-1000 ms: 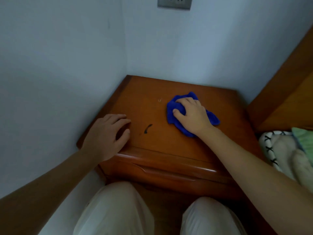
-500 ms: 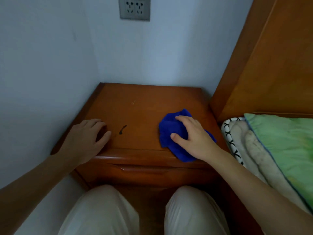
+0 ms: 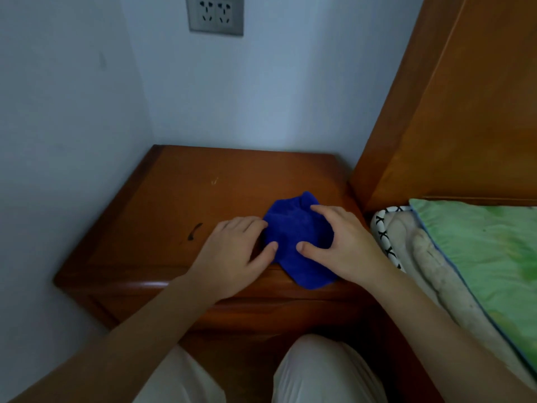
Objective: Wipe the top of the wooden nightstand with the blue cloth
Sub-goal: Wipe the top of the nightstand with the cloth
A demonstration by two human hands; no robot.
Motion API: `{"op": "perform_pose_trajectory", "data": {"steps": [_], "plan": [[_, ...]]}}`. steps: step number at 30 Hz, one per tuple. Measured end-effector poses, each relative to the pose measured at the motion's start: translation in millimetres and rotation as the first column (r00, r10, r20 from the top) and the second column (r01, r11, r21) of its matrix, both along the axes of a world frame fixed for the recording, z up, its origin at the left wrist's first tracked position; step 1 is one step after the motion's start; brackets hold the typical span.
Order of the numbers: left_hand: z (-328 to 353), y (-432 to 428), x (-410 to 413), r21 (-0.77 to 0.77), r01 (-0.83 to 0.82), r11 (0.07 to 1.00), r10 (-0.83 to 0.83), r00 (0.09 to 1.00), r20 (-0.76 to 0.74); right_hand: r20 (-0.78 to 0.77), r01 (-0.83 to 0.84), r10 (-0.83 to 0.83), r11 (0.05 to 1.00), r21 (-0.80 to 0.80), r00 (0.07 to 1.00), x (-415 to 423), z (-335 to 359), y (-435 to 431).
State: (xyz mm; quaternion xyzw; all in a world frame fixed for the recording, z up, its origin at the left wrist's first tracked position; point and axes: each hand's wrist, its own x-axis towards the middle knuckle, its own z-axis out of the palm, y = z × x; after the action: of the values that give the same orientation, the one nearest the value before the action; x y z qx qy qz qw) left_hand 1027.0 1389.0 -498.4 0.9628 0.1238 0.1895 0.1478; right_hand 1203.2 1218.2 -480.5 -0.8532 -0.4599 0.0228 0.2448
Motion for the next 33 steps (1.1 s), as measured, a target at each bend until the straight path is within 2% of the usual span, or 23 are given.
{"op": "perform_pose_trajectory", "data": {"steps": [4,8,11,18,22,25,28,30,33], "plan": [[-10,1,-1,0.002,0.023,1.0,-0.023,1.0,0.014,-0.009,0.003,-0.003,0.999,0.036,1.0,1,-7,5],[-10,4,0,-0.085,0.023,0.996,-0.016,0.996,0.086,-0.062,-0.023,0.027,0.997,0.069,0.998,2,-9,10],[-10,5,-1,-0.11,0.057,0.992,-0.048,0.995,0.084,-0.062,0.007,-0.003,0.997,0.078,0.998,-2,-10,9],[2,4,-1,-0.288,0.0,0.958,-0.011,0.999,-0.037,-0.125,0.113,-0.122,0.991,-0.079,0.985,-23,5,18],[26,-13,1,-0.456,-0.11,0.883,0.054,0.989,-0.134,-0.21,0.134,-0.184,0.963,-0.232,0.96,-24,23,15],[55,-36,-2,-0.581,-0.194,0.791,0.087,0.975,-0.207,-0.331,0.129,-0.223,0.951,-0.282,0.917,-28,43,10],[89,-65,-16,-0.693,-0.236,0.682,0.062,0.962,-0.266,-0.479,0.147,-0.248,0.96,-0.238,0.842,-36,76,-10],[122,-80,-25,-0.761,-0.225,0.609,0.049,0.968,-0.246,-0.542,0.181,-0.26,0.964,-0.197,0.799,-43,107,-31],[190,-100,-30,-0.781,-0.148,0.607,0.012,0.984,-0.177,-0.593,0.243,-0.275,0.961,-0.135,0.757,-53,173,-65]]}}
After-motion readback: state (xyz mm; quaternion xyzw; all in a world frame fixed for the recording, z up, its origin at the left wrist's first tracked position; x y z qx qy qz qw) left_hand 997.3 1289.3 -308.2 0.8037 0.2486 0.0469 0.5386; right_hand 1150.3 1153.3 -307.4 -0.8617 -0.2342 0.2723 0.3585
